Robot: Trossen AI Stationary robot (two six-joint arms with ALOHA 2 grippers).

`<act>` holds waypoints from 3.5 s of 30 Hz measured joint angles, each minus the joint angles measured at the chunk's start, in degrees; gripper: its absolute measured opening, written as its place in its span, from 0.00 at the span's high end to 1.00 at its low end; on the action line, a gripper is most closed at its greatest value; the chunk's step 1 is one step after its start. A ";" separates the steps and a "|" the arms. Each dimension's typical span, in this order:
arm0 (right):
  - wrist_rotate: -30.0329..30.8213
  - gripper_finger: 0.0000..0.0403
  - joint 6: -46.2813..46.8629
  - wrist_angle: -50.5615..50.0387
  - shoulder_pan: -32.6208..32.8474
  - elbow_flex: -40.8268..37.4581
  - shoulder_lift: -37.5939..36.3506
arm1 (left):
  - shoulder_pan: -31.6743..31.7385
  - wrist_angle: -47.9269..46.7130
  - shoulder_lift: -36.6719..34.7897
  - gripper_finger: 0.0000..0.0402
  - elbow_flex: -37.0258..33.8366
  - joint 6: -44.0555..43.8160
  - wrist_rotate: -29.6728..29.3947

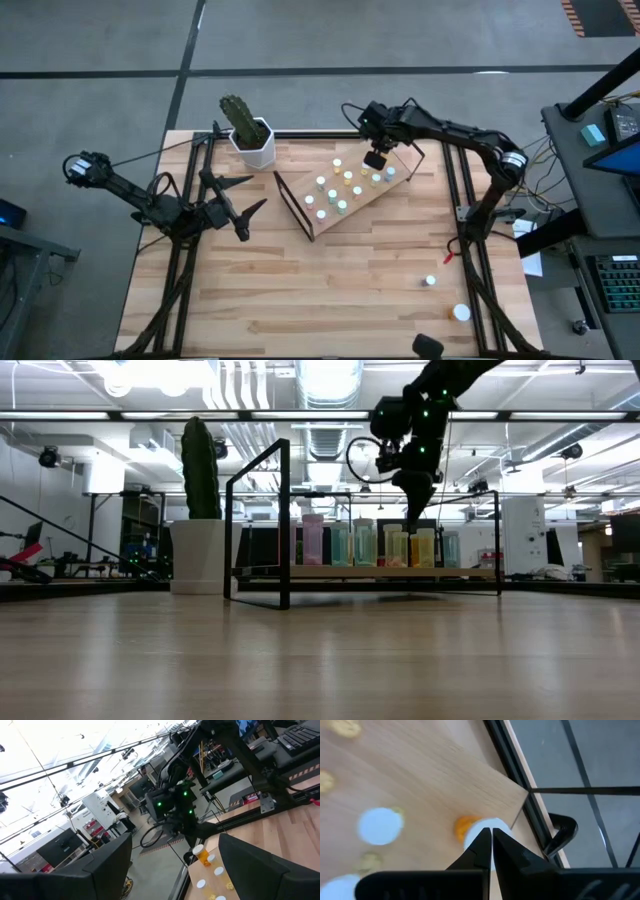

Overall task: Pick and place medicine bottles onto shelf by color
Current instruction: Put the blue pill bottle on the shelf aligned with the other blue pill bottle

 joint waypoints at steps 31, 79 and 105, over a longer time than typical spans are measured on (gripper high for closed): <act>-1.01 0.98 -0.77 59.69 35.35 -33.80 -22.88 | 0.20 16.31 19.87 0.30 0.02 -17.53 13.59; -1.12 0.98 -0.09 67.25 35.47 -41.51 -23.17 | 3.81 21.42 21.88 0.30 0.17 -21.51 13.46; -29.42 0.98 89.36 -18.01 65.37 -27.11 -31.32 | 4.00 22.16 22.08 0.30 0.15 -24.59 13.46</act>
